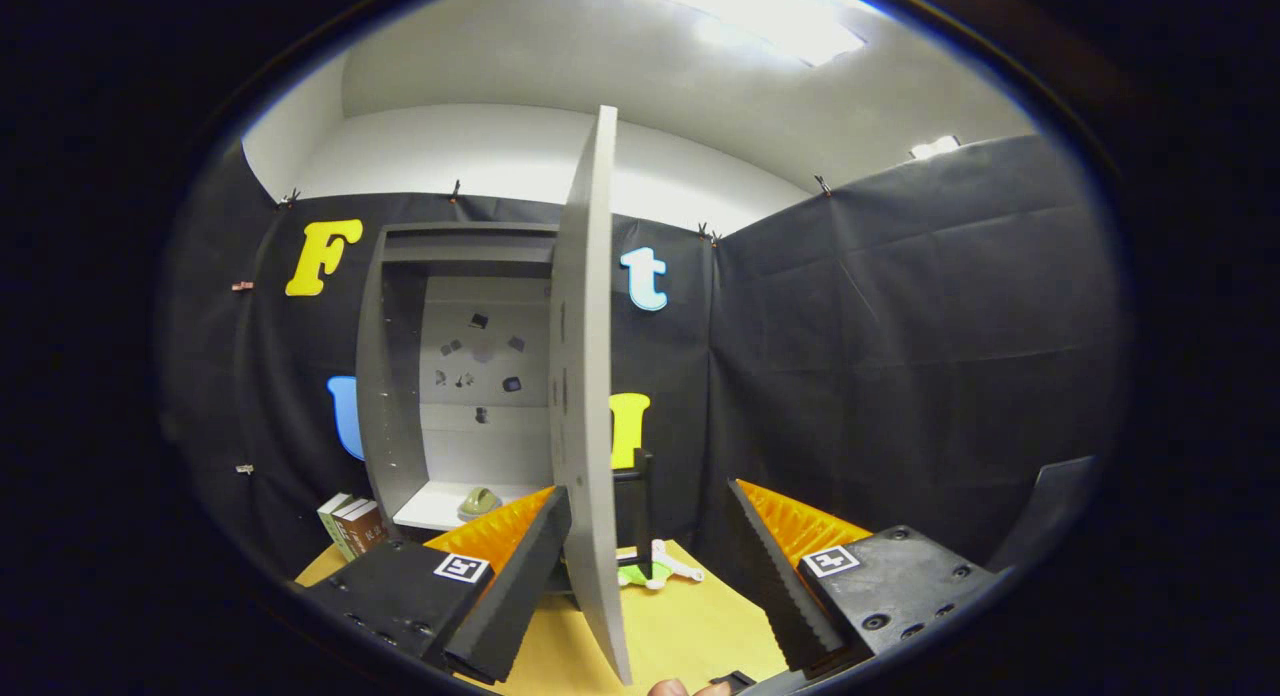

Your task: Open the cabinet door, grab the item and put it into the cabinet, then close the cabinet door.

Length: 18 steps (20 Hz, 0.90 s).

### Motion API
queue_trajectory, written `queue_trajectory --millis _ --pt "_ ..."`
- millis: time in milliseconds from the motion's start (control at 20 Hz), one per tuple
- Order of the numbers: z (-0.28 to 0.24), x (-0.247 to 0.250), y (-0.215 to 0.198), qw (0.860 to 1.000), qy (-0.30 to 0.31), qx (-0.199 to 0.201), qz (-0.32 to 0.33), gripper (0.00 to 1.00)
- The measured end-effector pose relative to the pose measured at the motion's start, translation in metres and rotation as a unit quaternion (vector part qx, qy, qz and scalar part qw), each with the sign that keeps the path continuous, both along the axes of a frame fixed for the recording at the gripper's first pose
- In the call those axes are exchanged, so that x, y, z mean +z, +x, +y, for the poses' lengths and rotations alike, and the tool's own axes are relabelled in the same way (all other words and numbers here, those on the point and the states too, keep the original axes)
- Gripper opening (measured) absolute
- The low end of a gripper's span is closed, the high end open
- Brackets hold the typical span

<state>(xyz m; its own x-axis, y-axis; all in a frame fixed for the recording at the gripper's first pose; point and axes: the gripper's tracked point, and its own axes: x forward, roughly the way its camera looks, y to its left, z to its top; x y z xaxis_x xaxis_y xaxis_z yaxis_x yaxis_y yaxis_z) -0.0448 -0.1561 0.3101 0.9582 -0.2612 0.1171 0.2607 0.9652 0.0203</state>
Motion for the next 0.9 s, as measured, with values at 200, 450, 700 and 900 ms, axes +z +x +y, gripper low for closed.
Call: queue_trajectory --millis 200,450,700,900 --pt "-0.059 -0.021 0.02 0.999 0.021 -0.037 0.024 0.98" --pt "-0.091 -0.04 0.047 0.997 0.033 -0.043 0.047 0.98" --pt "-0.067 -0.039 0.066 0.999 0.017 -0.015 0.046 0.98" --pt "-0.06 -0.043 0.067 0.998 0.02 -0.013 0.05 0.96"
